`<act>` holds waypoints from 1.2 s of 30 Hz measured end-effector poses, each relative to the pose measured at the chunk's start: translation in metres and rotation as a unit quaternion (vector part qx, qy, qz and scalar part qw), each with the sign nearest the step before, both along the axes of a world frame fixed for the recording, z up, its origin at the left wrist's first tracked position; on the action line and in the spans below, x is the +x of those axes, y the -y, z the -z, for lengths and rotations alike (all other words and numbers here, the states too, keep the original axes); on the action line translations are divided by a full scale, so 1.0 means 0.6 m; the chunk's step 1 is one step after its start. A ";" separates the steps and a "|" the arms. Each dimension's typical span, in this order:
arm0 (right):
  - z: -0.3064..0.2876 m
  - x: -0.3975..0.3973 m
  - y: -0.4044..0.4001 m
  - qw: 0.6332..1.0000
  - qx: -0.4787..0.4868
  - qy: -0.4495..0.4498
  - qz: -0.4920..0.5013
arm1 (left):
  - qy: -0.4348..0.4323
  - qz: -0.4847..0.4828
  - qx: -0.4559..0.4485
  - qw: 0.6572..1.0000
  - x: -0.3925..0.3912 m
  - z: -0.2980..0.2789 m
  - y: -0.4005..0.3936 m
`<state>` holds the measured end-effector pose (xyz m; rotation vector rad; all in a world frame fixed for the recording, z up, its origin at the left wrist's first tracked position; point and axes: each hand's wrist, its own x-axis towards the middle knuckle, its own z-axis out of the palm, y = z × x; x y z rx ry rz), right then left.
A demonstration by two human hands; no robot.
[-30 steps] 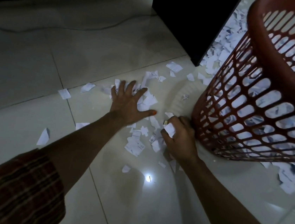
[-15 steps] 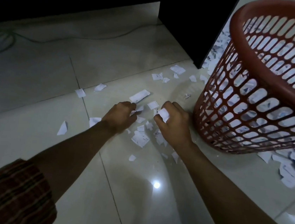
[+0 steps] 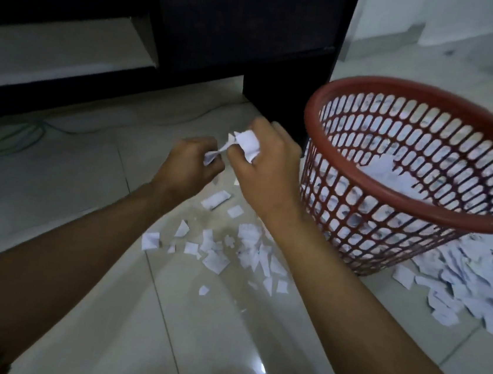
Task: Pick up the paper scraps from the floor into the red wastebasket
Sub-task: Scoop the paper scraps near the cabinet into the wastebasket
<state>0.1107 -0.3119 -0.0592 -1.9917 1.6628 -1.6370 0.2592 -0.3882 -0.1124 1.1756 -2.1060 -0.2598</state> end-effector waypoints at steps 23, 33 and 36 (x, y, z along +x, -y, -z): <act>-0.171 -0.320 -0.074 0.909 0.364 -0.083 0.188 | -0.035 0.191 -0.041 0.980 -0.341 -0.235 -0.046; -0.170 -0.306 -0.081 0.949 0.223 -0.022 0.222 | 0.093 0.186 0.037 0.978 -0.337 -0.230 -0.051; -0.159 -0.279 -0.065 0.965 0.168 -0.020 0.200 | 0.021 0.188 -0.014 0.982 -0.307 -0.233 -0.051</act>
